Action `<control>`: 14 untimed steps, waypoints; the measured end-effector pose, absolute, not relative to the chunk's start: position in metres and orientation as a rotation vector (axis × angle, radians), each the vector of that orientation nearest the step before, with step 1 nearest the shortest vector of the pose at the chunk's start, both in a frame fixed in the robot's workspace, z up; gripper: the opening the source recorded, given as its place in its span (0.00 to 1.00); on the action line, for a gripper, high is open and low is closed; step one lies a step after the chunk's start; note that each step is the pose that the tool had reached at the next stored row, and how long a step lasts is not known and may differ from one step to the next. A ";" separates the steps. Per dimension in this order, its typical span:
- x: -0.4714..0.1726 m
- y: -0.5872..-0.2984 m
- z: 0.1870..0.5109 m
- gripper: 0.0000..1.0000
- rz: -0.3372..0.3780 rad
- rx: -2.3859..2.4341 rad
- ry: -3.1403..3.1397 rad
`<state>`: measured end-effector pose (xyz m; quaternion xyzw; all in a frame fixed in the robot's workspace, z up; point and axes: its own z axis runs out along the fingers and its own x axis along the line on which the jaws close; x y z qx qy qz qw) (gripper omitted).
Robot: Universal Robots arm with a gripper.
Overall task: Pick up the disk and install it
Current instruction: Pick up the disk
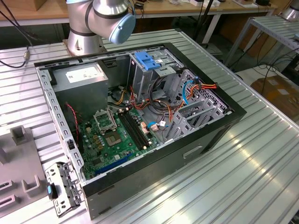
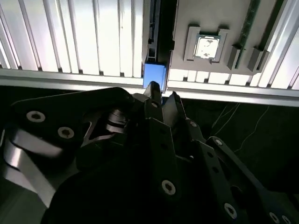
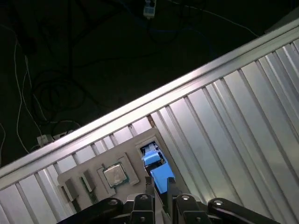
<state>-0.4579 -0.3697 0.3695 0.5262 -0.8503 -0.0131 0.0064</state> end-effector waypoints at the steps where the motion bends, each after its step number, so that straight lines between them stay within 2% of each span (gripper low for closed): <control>1: -0.456 -0.369 0.368 0.29 -0.039 1.665 -2.648; 2: -0.455 -0.369 0.367 0.42 -0.037 1.679 -2.638; 3: -0.455 -0.369 0.367 0.48 -0.023 1.694 -2.633; 8: -0.455 -0.369 0.364 0.48 0.004 1.857 -2.543; 14: -0.455 -0.369 0.351 0.48 0.004 1.997 -2.434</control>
